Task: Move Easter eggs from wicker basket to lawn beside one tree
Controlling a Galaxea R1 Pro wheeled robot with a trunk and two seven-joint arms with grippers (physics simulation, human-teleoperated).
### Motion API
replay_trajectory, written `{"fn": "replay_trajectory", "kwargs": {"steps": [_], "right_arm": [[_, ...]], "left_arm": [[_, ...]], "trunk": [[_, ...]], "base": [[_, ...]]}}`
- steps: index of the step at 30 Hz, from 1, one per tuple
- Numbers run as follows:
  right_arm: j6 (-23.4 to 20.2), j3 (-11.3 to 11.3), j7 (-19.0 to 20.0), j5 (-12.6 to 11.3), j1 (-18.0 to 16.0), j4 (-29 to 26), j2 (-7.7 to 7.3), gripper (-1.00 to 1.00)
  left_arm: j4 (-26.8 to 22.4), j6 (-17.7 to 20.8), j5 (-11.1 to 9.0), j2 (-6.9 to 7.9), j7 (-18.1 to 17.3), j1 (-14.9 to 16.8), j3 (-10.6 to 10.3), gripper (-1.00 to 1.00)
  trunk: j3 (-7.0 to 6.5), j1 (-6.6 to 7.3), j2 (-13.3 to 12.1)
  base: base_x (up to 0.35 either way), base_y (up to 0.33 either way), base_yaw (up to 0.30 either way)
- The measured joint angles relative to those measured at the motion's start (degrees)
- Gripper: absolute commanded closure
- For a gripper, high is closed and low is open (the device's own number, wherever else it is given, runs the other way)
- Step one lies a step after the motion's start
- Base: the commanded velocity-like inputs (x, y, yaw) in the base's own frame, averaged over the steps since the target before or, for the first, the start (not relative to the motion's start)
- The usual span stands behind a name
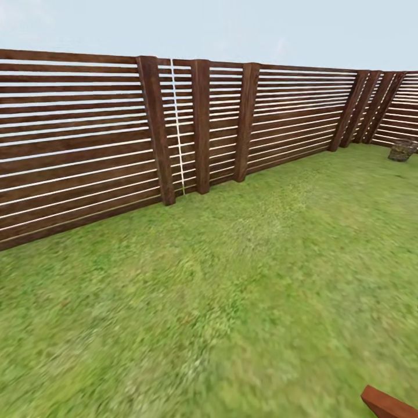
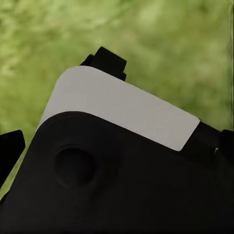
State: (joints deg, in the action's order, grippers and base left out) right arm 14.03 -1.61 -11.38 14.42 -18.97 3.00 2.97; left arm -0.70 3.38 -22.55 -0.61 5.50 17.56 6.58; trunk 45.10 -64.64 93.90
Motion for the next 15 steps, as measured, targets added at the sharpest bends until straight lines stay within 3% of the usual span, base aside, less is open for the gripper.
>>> {"fn": "replay_trajectory", "kwargs": {"steps": [6,15], "right_arm": [[0.2,0.0,0.0,0.0,0.0,0.0,0.00,-1.00],[0.5,0.1,0.1,-0.1,0.0,0.0,-0.10,-1.00]], "left_arm": [[0.1,0.0,0.0,0.01,0.0,0.0,0.0,-1.00],[0.1,-0.1,0.0,0.01,0.0,0.0,0.0,-1.00]], "trunk": [[-1.08,1.32,-2.4],[-2.97,3.30,-6.0]], "base": [[0.324,0.000,-0.025],[0.329,0.000,-0.252]]}}
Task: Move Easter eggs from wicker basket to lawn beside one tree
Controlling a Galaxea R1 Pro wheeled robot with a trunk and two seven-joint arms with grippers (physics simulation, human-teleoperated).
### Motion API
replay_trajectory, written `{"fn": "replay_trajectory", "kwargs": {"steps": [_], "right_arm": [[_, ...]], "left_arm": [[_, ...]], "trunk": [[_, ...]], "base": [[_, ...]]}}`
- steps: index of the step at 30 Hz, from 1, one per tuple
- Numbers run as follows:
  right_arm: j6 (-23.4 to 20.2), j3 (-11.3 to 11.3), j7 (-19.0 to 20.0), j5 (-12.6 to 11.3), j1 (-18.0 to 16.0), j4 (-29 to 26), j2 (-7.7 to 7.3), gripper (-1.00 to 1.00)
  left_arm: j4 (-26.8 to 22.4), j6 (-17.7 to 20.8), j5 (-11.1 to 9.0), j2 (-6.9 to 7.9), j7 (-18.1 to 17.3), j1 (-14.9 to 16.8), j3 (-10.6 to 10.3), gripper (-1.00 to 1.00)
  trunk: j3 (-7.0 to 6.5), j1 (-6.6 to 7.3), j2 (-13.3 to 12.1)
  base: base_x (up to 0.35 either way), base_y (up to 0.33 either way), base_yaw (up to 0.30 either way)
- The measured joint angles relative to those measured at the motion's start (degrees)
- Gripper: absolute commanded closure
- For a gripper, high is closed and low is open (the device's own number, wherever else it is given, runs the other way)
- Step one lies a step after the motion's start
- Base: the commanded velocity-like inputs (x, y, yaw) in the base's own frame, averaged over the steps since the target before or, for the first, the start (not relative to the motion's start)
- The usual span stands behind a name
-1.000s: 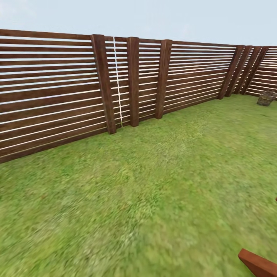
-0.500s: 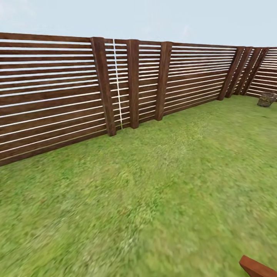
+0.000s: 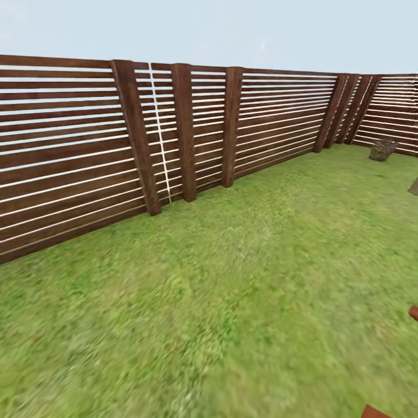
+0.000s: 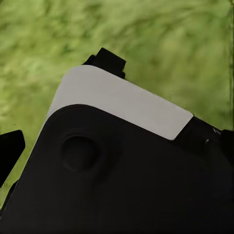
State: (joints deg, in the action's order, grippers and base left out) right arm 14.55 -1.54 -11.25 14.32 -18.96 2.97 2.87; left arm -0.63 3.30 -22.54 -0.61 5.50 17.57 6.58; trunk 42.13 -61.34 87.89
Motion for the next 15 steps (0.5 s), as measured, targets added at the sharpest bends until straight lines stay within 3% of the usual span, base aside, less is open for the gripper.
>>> {"fn": "replay_trajectory", "kwargs": {"steps": [4,15], "right_arm": [[0.0,0.0,0.0,0.0,0.0,0.0,-0.06,-1.00],[0.0,0.1,0.1,-0.1,0.0,0.0,-0.19,-1.00]], "left_arm": [[0.0,-0.1,0.0,0.00,-0.1,0.0,0.0,-1.00],[-0.1,-0.2,-0.1,0.01,0.0,0.0,0.1,-1.00]], "trunk": [[-0.86,0.88,-1.6],[-1.06,0.88,-1.6]], "base": [[0.329,0.000,-0.278],[0.306,0.000,-0.289]]}}
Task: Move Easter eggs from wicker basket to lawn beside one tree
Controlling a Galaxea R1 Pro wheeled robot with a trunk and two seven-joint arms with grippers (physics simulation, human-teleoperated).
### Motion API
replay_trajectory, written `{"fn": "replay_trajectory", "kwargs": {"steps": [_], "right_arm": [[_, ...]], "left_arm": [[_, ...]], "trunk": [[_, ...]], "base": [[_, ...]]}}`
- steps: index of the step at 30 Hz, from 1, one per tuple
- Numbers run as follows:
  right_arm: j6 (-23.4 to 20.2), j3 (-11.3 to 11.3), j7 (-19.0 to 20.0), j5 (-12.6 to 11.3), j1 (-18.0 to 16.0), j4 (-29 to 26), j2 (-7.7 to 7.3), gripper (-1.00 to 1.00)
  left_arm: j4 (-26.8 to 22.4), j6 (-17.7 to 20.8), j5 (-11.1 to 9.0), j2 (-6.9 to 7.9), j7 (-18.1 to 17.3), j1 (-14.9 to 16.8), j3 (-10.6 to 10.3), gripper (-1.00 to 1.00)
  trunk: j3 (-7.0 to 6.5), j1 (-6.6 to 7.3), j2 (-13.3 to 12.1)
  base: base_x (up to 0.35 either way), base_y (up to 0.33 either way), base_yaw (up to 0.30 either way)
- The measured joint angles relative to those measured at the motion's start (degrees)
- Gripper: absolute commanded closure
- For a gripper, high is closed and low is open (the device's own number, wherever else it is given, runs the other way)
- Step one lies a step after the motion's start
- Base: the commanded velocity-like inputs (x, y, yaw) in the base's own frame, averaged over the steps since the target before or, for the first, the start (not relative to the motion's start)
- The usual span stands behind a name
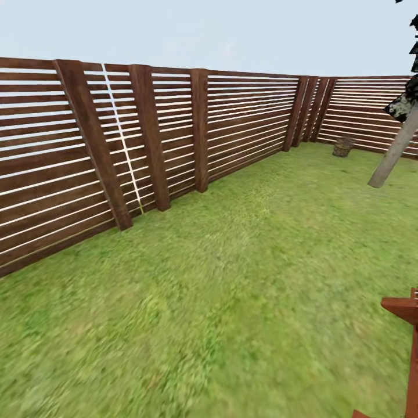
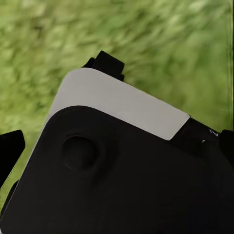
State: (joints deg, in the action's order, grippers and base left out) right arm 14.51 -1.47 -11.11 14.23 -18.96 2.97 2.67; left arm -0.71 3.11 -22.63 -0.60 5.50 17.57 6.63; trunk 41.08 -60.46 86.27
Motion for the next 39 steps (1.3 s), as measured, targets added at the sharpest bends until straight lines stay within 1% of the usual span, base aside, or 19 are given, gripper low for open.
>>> {"fn": "replay_trajectory", "kwargs": {"steps": [6,32,37,39], "right_arm": [[0.0,0.0,0.0,0.0,0.0,0.0,0.09,-1.00],[0.0,0.0,0.0,0.0,0.0,0.0,0.03,-1.00],[0.0,0.0,0.0,0.0,0.0,0.0,0.13,-1.00],[0.0,0.0,0.0,0.1,0.0,0.0,0.21,-1.00]], "left_arm": [[-0.1,-0.1,0.0,0.00,0.0,0.0,0.0,-1.00],[0.2,-0.1,0.0,0.26,-0.2,0.0,-0.1,-1.00],[0.2,-0.1,0.1,0.24,-0.3,0.0,-0.2,-1.00],[0.2,-0.2,0.1,0.25,-0.3,0.0,-0.2,-1.00]], "trunk": [[0.00,-0.02,0.0],[0.00,-0.03,0.0],[0.00,0.00,0.0],[0.00,0.00,0.0]], "base": [[0.098,0.000,-0.294],[0.003,0.000,-0.294],[0.222,0.000,-0.288],[0.313,0.000,-0.124]]}}
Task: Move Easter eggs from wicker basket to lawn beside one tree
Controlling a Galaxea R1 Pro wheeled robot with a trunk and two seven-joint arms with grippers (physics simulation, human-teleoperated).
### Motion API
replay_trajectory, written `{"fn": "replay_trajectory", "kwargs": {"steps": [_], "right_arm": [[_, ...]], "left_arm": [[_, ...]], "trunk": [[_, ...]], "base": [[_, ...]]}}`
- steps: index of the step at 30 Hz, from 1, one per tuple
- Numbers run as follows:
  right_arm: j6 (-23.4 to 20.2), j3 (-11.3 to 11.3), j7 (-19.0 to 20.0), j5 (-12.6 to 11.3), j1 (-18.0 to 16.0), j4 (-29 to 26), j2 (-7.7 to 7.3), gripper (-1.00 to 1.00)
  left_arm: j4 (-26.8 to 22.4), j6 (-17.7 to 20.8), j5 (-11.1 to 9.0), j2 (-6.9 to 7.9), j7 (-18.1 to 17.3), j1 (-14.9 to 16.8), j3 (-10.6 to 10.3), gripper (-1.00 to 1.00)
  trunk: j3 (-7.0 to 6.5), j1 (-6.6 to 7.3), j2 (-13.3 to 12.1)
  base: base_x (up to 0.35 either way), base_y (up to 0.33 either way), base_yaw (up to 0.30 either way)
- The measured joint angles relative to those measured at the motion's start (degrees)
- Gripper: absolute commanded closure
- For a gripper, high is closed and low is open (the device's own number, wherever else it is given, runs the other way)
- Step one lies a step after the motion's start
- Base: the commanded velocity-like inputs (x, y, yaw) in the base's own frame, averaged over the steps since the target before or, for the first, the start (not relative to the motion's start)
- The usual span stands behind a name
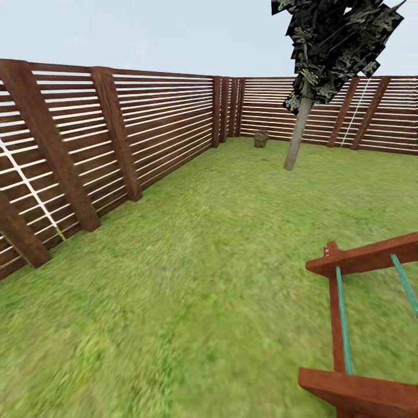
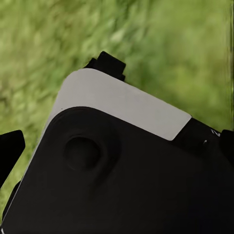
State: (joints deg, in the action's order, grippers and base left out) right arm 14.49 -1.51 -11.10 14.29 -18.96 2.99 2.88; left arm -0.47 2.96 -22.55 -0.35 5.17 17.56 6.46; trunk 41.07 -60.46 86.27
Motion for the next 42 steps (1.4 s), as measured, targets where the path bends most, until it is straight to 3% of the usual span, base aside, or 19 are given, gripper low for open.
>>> {"fn": "replay_trajectory", "kwargs": {"steps": [11,27,42], "right_arm": [[0.0,-0.1,0.0,0.1,0.0,0.0,0.08,-1.00],[-0.1,-0.1,0.0,0.1,0.0,0.1,0.09,-1.00],[-0.4,-0.3,0.1,0.4,0.0,0.4,0.19,-1.00]], "left_arm": [[0.0,0.0,0.0,-0.08,-0.1,0.0,0.0,-1.00],[0.0,0.1,0.0,0.01,-0.1,0.0,0.0,-1.00],[0.0,0.1,0.0,0.01,-0.1,0.0,0.0,-1.00]], "trunk": [[0.00,0.00,0.0],[0.00,0.00,0.0],[0.00,0.00,0.0]], "base": [[0.328,0.000,-0.030],[0.331,0.027,-0.246],[0.331,0.101,-0.012]]}}
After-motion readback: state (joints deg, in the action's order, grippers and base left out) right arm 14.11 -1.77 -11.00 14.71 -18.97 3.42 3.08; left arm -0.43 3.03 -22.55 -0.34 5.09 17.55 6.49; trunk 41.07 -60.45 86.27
